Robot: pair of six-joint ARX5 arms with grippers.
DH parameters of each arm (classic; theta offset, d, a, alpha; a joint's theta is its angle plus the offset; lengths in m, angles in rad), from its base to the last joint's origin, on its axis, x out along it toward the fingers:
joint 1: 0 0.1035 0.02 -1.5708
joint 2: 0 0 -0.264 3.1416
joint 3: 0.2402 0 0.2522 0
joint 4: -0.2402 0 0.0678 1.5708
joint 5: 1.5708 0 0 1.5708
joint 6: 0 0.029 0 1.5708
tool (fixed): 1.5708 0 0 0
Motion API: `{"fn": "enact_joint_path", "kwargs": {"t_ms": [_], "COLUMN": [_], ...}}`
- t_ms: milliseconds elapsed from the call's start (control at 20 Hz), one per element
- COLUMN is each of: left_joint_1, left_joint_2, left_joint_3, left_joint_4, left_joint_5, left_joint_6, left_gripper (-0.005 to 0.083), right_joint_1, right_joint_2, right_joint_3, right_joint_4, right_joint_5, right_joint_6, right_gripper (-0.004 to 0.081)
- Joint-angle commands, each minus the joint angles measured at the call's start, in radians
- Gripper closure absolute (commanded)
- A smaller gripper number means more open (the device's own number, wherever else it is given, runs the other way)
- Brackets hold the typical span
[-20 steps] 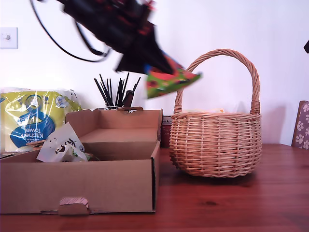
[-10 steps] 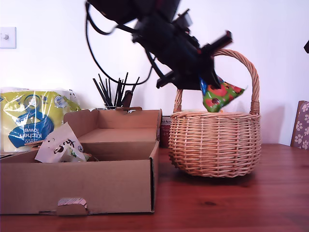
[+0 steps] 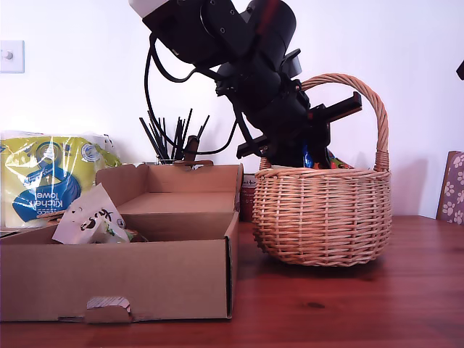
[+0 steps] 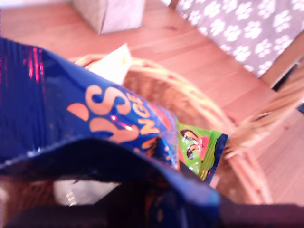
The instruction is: Move the bags of Easter eggs from the cardboard box on the left into the woven basket on the right side.
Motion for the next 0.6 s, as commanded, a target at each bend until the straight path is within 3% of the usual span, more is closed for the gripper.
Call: {"fn": "enact_joint_path", "kwargs": {"t_ms": [0,100,150,550], "left_joint_1": [-0.003,-0.003,-0.003,0.022], "left_joint_2": [0.019,0.019,0.017,-0.16], "left_joint_3": [-0.012,-0.012,-0.012,0.004], "left_joint_4": [0.005,0.004,-0.003,-0.2], "left_joint_5": [-0.002,0.009,0.013,-0.003], "left_joint_6": [-0.003,0.026,0.041,0.162], "left_gripper": [0.0526,0.0269,0.0243,0.0263], "right_joint_1": [0.003,0.003,0.003,0.003], "right_joint_2": [0.0,0.0,0.0,0.0], "right_joint_3": [0.003,0.003,0.003,0.003], "right_joint_4": [0.007,0.007,0.008,0.008], "right_joint_5": [0.0,0.0,0.0,0.0], "right_joint_6": [0.001,0.001,0.0,0.001], "right_gripper": [0.0782,0.0782,0.0782,0.0782]}}
